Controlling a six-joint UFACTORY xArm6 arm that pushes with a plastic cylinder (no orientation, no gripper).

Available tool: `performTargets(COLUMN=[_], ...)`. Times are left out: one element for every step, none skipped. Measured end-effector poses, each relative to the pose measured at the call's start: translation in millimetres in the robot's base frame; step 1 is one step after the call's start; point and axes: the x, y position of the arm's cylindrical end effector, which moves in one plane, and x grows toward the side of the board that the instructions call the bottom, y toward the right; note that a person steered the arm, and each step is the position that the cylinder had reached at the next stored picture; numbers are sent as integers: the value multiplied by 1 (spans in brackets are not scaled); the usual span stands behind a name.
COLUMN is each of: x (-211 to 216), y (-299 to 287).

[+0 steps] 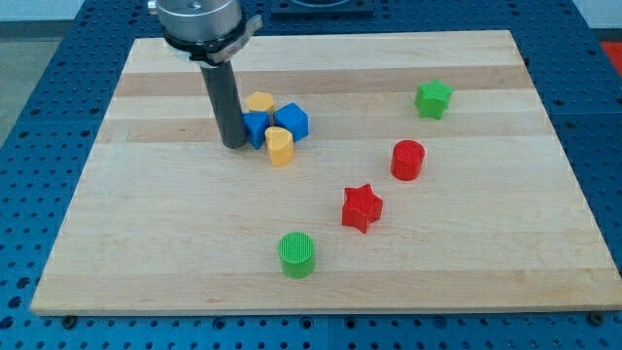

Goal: Place green circle right to yellow heart

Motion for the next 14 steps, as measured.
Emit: performTargets(x=[-1, -1, 13, 29, 30, 29, 24, 32, 73, 79, 96, 115, 155, 194], y=[2, -1, -6, -7, -7, -7, -7, -7, 7, 0, -3, -24, -25, -19])
